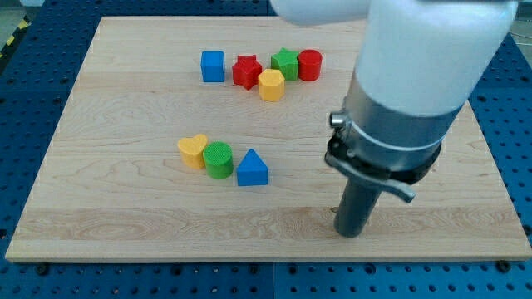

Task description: Place your arm below the blue triangle

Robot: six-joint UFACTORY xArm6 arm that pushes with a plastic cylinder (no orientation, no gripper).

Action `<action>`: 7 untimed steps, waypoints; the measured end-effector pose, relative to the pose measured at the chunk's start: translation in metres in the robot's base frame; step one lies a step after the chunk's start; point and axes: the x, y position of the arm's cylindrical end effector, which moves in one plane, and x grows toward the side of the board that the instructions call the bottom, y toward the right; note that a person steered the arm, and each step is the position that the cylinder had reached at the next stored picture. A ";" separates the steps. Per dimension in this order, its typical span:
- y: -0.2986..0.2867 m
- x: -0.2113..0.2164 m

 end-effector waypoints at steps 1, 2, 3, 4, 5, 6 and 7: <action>-0.018 0.003; -0.039 0.003; -0.057 0.003; -0.072 0.003; -0.083 0.002; -0.086 -0.005; -0.087 -0.016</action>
